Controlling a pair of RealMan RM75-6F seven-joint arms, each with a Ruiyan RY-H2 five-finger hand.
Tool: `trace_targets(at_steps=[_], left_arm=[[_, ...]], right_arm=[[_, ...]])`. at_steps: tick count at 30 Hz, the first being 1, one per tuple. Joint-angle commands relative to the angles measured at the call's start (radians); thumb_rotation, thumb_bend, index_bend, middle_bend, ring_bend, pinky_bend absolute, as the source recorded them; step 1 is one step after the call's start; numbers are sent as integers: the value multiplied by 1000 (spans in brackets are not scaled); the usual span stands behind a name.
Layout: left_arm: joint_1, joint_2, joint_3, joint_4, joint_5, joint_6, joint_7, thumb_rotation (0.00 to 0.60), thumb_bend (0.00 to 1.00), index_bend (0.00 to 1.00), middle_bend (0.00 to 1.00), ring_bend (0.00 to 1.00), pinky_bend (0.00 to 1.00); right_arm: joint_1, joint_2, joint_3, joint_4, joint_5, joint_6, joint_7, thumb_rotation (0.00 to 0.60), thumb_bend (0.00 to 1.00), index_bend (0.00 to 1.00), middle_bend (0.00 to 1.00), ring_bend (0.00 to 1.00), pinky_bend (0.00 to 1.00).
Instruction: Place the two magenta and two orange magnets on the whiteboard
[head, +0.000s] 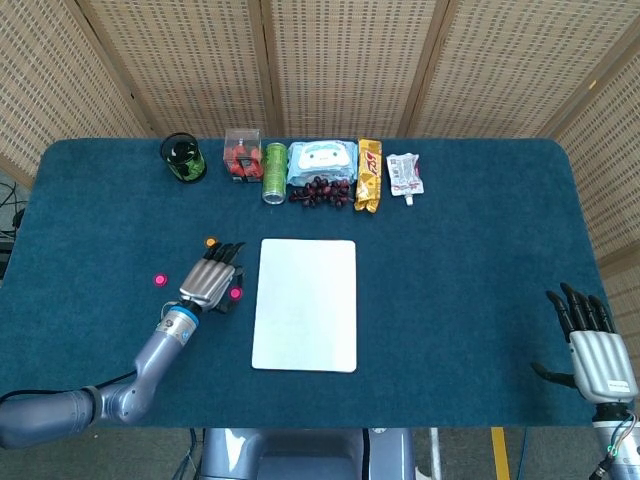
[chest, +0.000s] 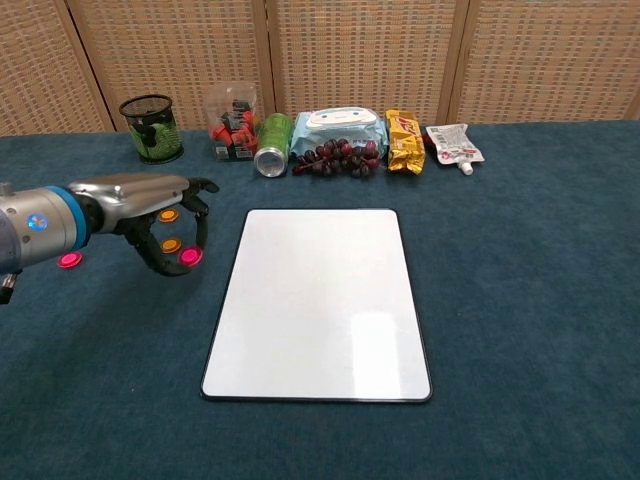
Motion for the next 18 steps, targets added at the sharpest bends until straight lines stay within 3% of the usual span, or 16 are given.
trace_targets(at_steps=[1,7,12,14,18], left_arm=[[-54,-13,-36,21,-63,-6,44,600,323,539,0,0,0],[-136,-63,-86,96,-143,-29,61,600,318,539,0,0,0],[-178,-107,-90,154,-167,-41,71,600,301,536,0,0,0],[-196,-131,-86,183,-187,-46,80,600,268,465,0,0,0],[-215,-168,-77,222,-210,-42,87,600,207,226,0,0,0]], right_arm=[[1,1,0,0,1,-2,2,600,0,0,0,0,0],[3,4,0,-1,6,-11,9,600,0,0,0,0,0],[5,6,1,0,10,-17,15,600,0,0,0,0,0],[6,7,2,-1,14,-21,19,600,0,0,0,0,0],[7,9,1,-2,14,-23,20,600,0,0,0,0,0]])
